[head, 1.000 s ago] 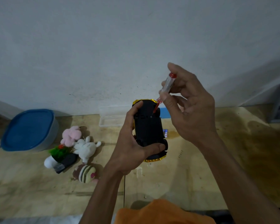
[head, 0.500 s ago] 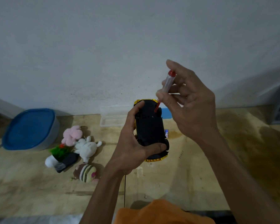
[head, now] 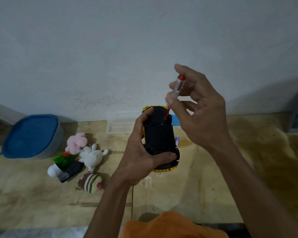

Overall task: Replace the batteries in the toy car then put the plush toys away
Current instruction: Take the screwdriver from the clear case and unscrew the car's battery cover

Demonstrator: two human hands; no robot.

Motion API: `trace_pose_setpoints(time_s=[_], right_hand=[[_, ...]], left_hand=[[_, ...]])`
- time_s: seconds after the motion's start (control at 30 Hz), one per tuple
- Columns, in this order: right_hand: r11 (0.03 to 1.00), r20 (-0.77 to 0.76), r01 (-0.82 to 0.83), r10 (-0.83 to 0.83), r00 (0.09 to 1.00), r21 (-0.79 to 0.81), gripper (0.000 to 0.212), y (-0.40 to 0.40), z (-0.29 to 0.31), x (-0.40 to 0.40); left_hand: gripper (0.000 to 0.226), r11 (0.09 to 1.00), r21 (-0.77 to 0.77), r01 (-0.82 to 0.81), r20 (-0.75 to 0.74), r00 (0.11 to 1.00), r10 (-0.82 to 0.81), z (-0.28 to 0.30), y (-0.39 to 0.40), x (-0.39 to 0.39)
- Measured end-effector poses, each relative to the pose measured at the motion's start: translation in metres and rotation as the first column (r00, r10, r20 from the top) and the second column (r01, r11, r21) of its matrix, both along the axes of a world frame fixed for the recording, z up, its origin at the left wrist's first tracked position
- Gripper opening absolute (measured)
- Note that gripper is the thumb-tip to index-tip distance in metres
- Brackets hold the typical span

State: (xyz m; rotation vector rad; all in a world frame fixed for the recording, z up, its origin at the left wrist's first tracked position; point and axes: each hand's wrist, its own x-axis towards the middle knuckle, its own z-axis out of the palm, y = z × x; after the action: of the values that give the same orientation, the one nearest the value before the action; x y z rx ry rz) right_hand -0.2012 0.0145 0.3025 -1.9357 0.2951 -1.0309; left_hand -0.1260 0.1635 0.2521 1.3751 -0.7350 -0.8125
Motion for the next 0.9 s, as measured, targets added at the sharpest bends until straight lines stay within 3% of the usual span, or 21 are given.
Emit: trace_pose_setpoints(time_s=[0.47, 0.6, 0.67, 0.77, 0.9], right_hand=[[0.997, 0.024, 0.026, -0.027, 0.999, 0.071, 0.054, 0.003, 0.002, -0.002], [0.989, 0.046, -0.012, 0.006, 0.999, 0.147, 0.040, -0.001, 0.009, -0.006], [0.993, -0.111, -0.038, 0.050, 0.992, 0.109, 0.028, -0.008, 0.006, -0.006], [0.986, -0.465, -0.164, 0.162, 0.870, 0.036, 0.018, -0.010, -0.010, -0.005], [0.970, -0.581, -0.228, 0.235, 0.780, 0.086, 0.018, -0.005, -0.021, -0.007]], left_hand=[[0.110, 1.000, -0.001, 0.003, -0.028, 1.000, -0.003, 0.000, 0.001, -0.003], [0.110, 1.000, 0.001, 0.001, -0.064, 0.998, -0.001, -0.004, 0.002, -0.001], [0.109, 1.000, -0.002, -0.001, -0.088, 0.996, 0.001, -0.005, 0.002, -0.001], [0.109, 1.000, -0.015, 0.003, -0.097, 0.995, -0.005, -0.005, 0.002, -0.001], [0.113, 1.000, -0.026, 0.009, -0.154, 0.988, -0.013, -0.007, 0.003, -0.002]])
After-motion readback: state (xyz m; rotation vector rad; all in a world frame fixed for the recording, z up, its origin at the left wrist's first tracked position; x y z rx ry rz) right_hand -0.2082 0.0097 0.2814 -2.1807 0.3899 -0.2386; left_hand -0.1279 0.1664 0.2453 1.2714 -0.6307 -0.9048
